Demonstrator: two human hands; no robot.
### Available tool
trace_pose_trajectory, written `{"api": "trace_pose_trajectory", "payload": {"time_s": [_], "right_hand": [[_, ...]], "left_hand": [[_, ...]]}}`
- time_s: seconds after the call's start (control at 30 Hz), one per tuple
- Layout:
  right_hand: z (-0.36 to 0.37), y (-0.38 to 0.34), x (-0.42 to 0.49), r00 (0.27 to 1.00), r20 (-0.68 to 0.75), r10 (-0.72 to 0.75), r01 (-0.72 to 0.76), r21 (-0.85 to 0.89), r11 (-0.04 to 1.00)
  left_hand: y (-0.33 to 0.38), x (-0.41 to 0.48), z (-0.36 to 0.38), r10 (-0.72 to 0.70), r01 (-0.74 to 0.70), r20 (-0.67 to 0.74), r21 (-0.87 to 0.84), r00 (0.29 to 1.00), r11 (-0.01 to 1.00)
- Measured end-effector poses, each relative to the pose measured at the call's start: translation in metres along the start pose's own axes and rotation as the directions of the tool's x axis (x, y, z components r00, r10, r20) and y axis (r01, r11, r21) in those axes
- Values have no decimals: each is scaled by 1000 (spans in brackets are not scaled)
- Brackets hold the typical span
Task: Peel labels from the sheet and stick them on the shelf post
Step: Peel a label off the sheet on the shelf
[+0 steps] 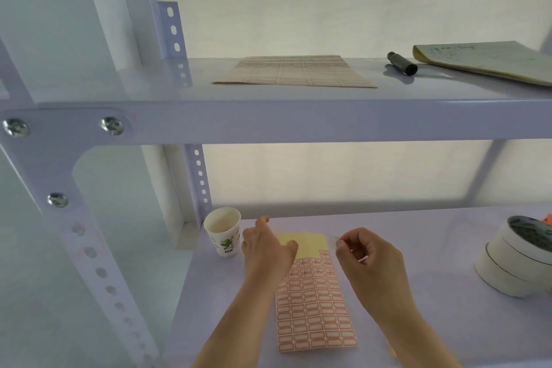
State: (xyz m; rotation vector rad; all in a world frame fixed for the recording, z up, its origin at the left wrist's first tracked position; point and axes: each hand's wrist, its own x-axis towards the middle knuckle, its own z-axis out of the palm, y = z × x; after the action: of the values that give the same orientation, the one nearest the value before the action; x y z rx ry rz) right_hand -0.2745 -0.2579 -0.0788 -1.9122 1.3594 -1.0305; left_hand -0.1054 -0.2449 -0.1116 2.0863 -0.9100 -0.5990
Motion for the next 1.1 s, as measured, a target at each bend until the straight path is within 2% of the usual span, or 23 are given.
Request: {"api": "trace_pose_trajectory", "payload": {"time_s": [0.07, 0.13, 0.23, 0.33, 0.57, 0.73, 0.9, 1.0, 1.1], "right_hand": [[0, 0, -1, 1000, -7, -1, 1, -11, 1000], [-1, -2, -2, 1000, -18, -7, 6, -14, 1000], [-1, -8, -4, 998, -51, -30, 30, 4, 1000], [-1, -12, -7, 995, -87, -57, 61, 45, 997], [0, -19, -12, 984, -136, -112, 123, 76, 989], [1, -20, -18, 956, -153, -249, 254, 10, 967], [3, -22, -24, 914, -151, -378, 386, 31, 922], [6, -23, -27, 916, -147, -374, 384, 53, 922], [7, -27, -32, 942, -156, -297, 315, 104, 943]], "left_hand": [[5, -12, -7, 131, -128, -46, 68, 990, 989], [13, -26, -15, 242, -243, -24, -50, 970, 969], [26, -45, -22, 316, -283, 86, -272, 945, 920], [33, -58, -22, 369, -311, 108, -355, 923, 881], [32, -67, -23, 366, -306, 55, -441, 929, 844], [33, -73, -31, 361, -304, 26, -487, 932, 819], [29, -73, -34, 322, -270, 8, -528, 947, 805], [24, -73, -38, 321, -281, -6, -501, 947, 819], [20, -73, -43, 358, -348, -57, -415, 932, 840]]}}
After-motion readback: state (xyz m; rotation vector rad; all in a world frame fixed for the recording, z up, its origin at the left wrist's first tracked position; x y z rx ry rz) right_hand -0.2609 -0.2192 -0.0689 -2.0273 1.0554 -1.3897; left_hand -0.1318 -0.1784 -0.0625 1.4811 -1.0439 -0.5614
